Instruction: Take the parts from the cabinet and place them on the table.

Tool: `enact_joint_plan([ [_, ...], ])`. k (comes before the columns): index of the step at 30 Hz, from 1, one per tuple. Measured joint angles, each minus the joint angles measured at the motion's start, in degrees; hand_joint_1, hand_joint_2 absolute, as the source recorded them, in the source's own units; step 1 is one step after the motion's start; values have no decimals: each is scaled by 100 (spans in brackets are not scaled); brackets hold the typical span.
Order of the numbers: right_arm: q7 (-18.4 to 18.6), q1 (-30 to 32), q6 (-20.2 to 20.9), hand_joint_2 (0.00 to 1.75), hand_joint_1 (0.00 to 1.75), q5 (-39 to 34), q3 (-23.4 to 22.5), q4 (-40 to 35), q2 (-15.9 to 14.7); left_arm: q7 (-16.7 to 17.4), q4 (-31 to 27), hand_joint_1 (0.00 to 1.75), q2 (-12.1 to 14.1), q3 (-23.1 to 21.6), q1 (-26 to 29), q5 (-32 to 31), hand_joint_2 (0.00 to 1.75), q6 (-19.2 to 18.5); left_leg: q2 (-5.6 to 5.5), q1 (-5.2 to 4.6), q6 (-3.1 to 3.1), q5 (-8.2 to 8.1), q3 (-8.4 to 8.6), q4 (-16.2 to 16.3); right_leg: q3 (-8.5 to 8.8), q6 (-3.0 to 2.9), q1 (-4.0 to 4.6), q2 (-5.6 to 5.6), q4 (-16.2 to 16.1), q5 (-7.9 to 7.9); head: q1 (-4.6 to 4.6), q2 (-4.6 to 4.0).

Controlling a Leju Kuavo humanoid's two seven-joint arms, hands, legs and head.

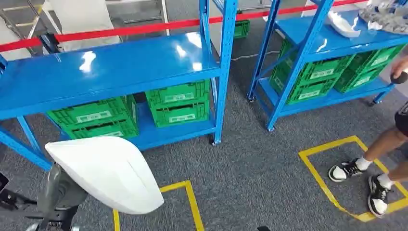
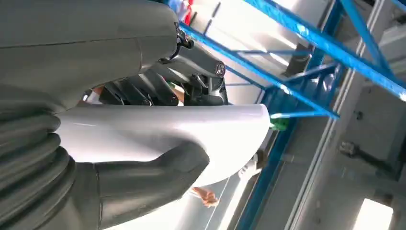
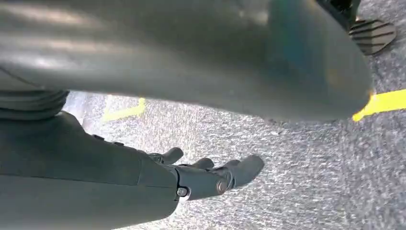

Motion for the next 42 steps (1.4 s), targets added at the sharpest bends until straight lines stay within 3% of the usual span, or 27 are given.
enact_joint_plan([
  [1, 39, 1, 2, 0, 0, -26, -2, 9, 50, -4, -29, 175, 42, 4, 26, -28, 175, 0, -14, -1, -30, -2, -44, 27, -55, -40, -64, -32, -61, 116, -2, 0],
  [3, 153, -9, -11, 0, 0, -74, -11, 9, 66, -28, -70, 175, 155, 4, 67, -101, 175, 0, -59, 19, -98, -685, -193, 412, -216, -123, -67, -41, -73, 269, -22, 0],
  [5, 137, 11, -57, 0, 0, -236, -64, 9, 105, -125, -64, 175, 313, 7, 83, -72, 175, -20, -58, 49, -169, -1300, -325, 1247, -410, -122, -63, -44, -61, 420, -28, 0],
  [7, 50, 13, -81, 0, 0, -376, -173, 9, 132, -260, -35, 175, 492, 26, 112, 35, 175, -77, -58, 73, -212, -1215, -294, 1732, -594, -108, -68, -49, -19, 560, -28, 0],
  [8, 44, 12, -90, 0, 0, -413, -214, 9, 140, -308, -22, 175, 592, 50, 114, 81, 175, -92, -57, 87, -224, -982, -145, 1663, -710, -89, -75, -52, 13, 619, -33, 0],
  [10, 74, 14, -120, 0, 0, -448, -284, 9, 164, -352, -9, 175, 717, 96, 105, 124, 175, -120, -58, 117, -246, -669, 474, 936, -923, -31, -100, -52, 105, 726, -28, 0],
  [12, 120, 3, -133, 0, 0, -446, -339, 9, 186, -378, -44, 175, 752, 127, 106, 74, 175, -100, -100, 75, -222, -1102, 1162, -102, -1039, 47, -82, -45, 202, 805, -31, 0],
  [16, 149, 35, -114, 0, 0, -378, -369, 15, 245, -321, -188, 175, 743, 190, 219, -57, 175, 11, -48, 69, 72, -931, 918, -68, -1086, 193, -111, -26, 123, 1020, -26, 0],
  [18, 133, 31, -114, 0, 0, -352, -385, 24, 280, -304, -247, 175, 732, 195, 254, -88, 175, 39, -22, 72, 179, -786, 755, -64, -1249, 237, -123, -25, 531, 362, -13, 0],
  [20, 61, 27, -87, 0, 0, -352, -387, 26, 302, -293, -276, 175, 717, 199, 281, -90, 175, 39, -21, 57, 190, -638, 607, -54, -1442, 258, -121, -23, 1382, -299, -13, 0],
  [21, 39, 17, -83, 0, 0, -361, -391, 26, 311, -271, -276, 175, 706, 216, 299, -92, 175, 39, -17, 46, 192, -556, 487, -38, -1489, 255, -119, -22, 1767, -420, -13, 0],
  [22, 35, 13, -81, 0, 0, -361, -393, 26, 317, -258, -271, 175, 688, 234, 326, -90, 175, 39, -18, 37, 190, -477, 373, -20, -1439, 243, -115, -20, 1952, -340, -13, 0],
  [23, 39, 12, -70, 0, 0, -358, -393, 26, 319, -251, -260, 175, 664, 251, 341, -90, 175, 39, -17, 32, 183, -412, 263, 3, -1270, 223, -105, -20, 1890, -128, -13, 0],
  [25, 81, 8, -57, 0, 0, -345, -396, 26, 319, -229, -247, 175, 614, 273, 355, -90, 175, 39, -19, 28, 158, -310, 84, 61, -648, 154, -70, -20, 1194, 217, -11, 0],
  [26, 107, -3, -63, 0, 0, -343, -396, 26, 319, -219, -247, 175, 586, 282, 359, -90, 175, 39, -20, 28, 145, -253, 28, 81, -209, 94, -36, -16, 635, 160, -11, 0],
  [27, 140, -19, -107, 0, 0, -345, -396, 17, 293, -205, -247, 175, 544, 286, 371, -90, 175, 35, -18, -2, 107, -211, -21, 97, 115, 35, -2, -23, 100, -92, -9, 0],
  [28, 188, -28, -140, 0, 0, -356, -404, 20, 289, -186, -243, 175, 531, 291, 389, -88, 175, 26, 0, 13, 69, -144, -14, 73, 136, 65, 0, -33, 3, -109, -20, 0],
  [31, 301, -3, -232, 0, 0, -415, -457, 20, 252, -173, -193, 175, 476, 289, 433, -53, 175, -113, 13, 6, -45, 58, -35, -29, -2, -31, -2, -26, -92, 84, 4, 0],
  [32, 293, -14, -236, 0, 0, -413, -476, 17, 230, -181, -156, 175, 455, 288, 436, -63, 175, -194, -26, 38, -58, -94, -92, 33, -65, -61, -33, -62, -112, 174, 9, 0],
  [33, 275, -9, -240, 0, 0, -411, -485, 17, 190, -192, -123, 175, 419, 289, 422, -125, 175, -249, -46, 40, -79, -464, -199, 235, -165, -115, -46, -65, -120, 247, -9, 0],
  [35, 168, -1, -236, 0, 0, -407, -496, 15, 110, -236, -68, 175, 323, 289, 404, -289, 175, -267, -50, 74, -141, -1188, -335, 1065, -347, -121, -45, -76, -113, 401, -9, 0],
  [36, 89, -4, -218, 0, 0, -409, -509, 15, 70, -279, -55, 175, 267, 289, 404, -336, 175, -267, -50, 81, -165, -1337, -380, 1455, -445, -112, -45, -77, -102, 475, -9, 0],
  [37, 33, -5, -190, 0, 0, -378, -518, 13, 27, -319, -53, 175, 208, 291, 403, -376, 175, -267, -50, 88, -179, -1294, -361, 1711, -545, -101, -47, -78, -87, 544, -9, 0],
  [38, 13, -6, -177, 0, 0, -307, -516, 7, -8, -341, -55, 175, 143, 295, 395, -407, 175, -266, -50, 98, -190, -1104, -260, 1762, -631, -83, -54, -83, -63, 611, -11, 0],
  [40, -4, -5, -159, 0, 0, -208, -516, 0, -63, -385, -55, 175, 54, 306, 339, -429, 175, -264, -50, 120, -203, -686, 229, 1279, -852, -26, -75, -86, 22, 733, -9, 0],
  [41, -20, -13, -144, 0, 0, -184, -516, -2, -94, -391, -57, 175, 2, 324, 297, -431, 175, -267, -52, 139, -207, -702, 657, 745, -948, 14, -82, -84, 87, 786, -9, 0],
  [42, -50, -8, -120, 0, 0, -170, -516, -13, -135, -402, -57, 175, -33, 341, 251, -433, 175, -269, -66, 129, -211, -1013, 1042, 202, -1018, 56, -62, -80, 133, 819, -13, 0],
])
